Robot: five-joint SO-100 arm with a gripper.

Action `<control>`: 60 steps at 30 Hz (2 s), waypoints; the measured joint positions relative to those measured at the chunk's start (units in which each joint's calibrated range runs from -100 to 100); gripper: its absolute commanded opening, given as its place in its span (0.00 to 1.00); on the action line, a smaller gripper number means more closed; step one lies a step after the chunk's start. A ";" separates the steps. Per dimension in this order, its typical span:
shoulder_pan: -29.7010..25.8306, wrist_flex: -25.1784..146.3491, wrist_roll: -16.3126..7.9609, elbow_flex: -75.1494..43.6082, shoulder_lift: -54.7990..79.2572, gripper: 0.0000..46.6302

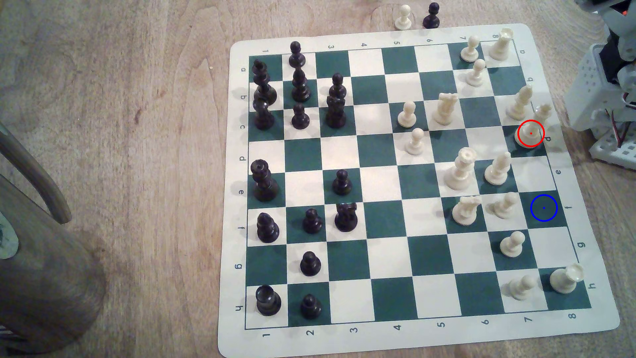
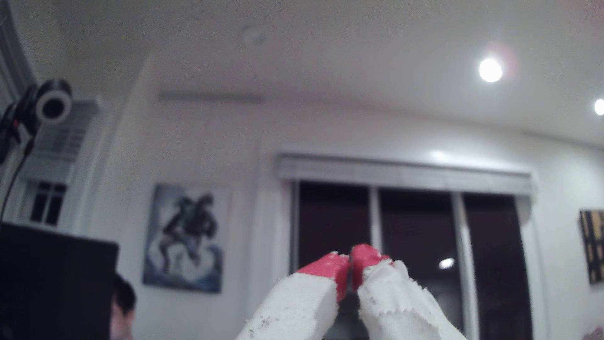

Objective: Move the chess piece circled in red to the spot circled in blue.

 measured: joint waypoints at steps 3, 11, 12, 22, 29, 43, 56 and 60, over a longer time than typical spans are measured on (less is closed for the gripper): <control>0.00 -2.15 1.27 0.00 0.08 0.00; 0.00 -53.55 4.74 0.00 0.00 0.00; 0.00 -57.93 4.74 0.00 0.00 0.00; 0.00 -62.39 4.74 0.00 0.00 0.00; 0.00 -62.39 4.74 0.00 0.00 0.00; 1.11 -13.31 5.42 0.00 -0.08 0.00; 6.27 78.96 0.39 -26.03 0.67 0.01; 6.56 105.90 -2.78 -42.66 4.69 0.07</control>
